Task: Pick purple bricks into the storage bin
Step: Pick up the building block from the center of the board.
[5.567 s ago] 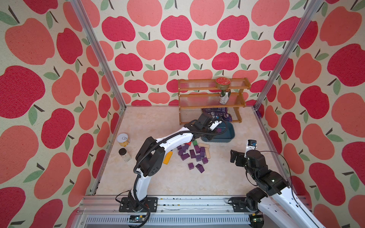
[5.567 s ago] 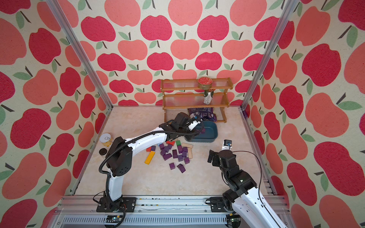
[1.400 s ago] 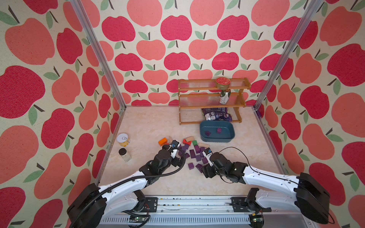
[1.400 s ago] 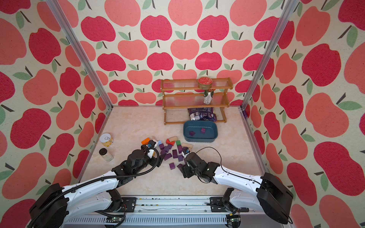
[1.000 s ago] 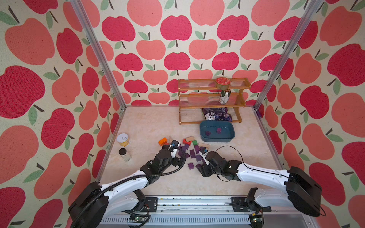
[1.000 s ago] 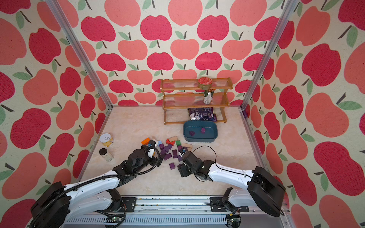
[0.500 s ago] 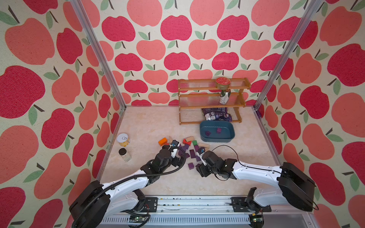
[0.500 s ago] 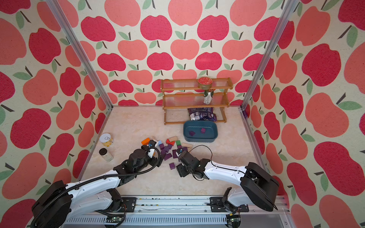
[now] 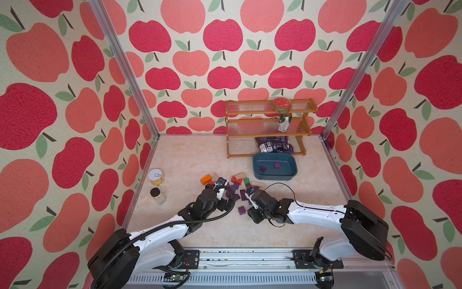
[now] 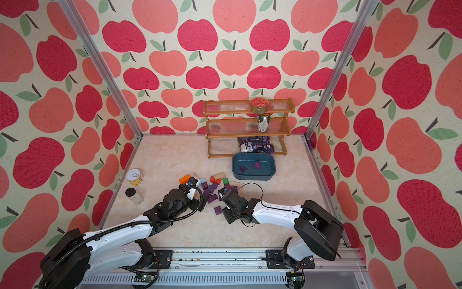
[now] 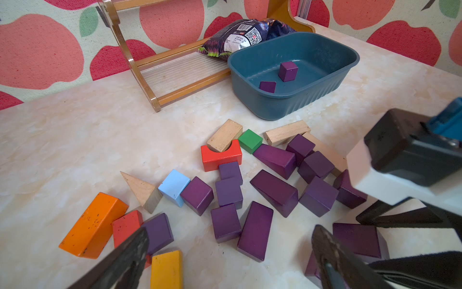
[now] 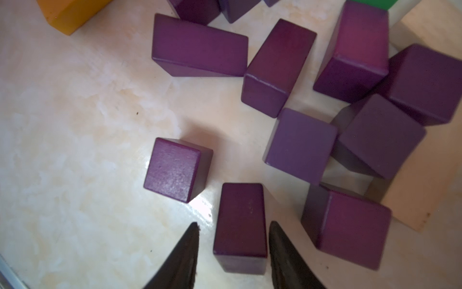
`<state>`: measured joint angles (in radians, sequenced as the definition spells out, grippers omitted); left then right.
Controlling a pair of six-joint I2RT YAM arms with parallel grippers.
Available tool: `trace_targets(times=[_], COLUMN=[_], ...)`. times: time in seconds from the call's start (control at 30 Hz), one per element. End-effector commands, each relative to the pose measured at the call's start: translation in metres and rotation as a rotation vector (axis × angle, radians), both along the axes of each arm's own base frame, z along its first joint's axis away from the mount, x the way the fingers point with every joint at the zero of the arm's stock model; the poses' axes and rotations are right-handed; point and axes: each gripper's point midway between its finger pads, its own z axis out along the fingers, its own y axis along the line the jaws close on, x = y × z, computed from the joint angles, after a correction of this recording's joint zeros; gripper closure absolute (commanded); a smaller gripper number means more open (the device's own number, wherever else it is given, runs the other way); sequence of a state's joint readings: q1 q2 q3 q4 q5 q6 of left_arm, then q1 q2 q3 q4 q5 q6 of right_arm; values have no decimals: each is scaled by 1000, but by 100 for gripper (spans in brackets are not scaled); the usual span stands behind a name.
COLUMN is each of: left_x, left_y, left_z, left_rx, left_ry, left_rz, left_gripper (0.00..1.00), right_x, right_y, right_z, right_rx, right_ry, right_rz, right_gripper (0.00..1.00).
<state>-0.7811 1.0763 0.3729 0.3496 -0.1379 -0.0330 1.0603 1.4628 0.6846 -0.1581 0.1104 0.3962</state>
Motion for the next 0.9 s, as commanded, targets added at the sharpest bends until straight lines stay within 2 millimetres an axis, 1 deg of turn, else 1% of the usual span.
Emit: trace_targets(times=[0.0, 0.2, 0.23, 0.3, 0.4, 0.47, 0.87], left_x=[2, 2, 2, 2, 2, 2, 2], left_y=[-4, -4, -5, -5, -5, -6, -6], left_z=[4, 5, -3, -4, -4, -4, -4], left_rx=[-17, -18, -2, 1, 4, 2, 1], left_ry=[6, 7, 23, 27, 28, 28, 29], left_rz=[-10, -13, -12, -12, -14, -16, -18], left_gripper=[1, 1, 1, 1, 1, 1, 1], right_x=[-1, -1, -1, -1, 0, 0, 1], right_y=[0, -5, -6, -7, -9, -10, -12], right_z=[0, -4, -4, -6, -8, -9, -13], right_rx=[-23, -42, -43, -49, -61, -67, -83], right_ry=[5, 4, 4, 6, 4, 4, 0], right_rz=[2, -10, -11, -12, -22, -23, -27], right_gripper=[63, 63, 64, 64, 60, 59, 59])
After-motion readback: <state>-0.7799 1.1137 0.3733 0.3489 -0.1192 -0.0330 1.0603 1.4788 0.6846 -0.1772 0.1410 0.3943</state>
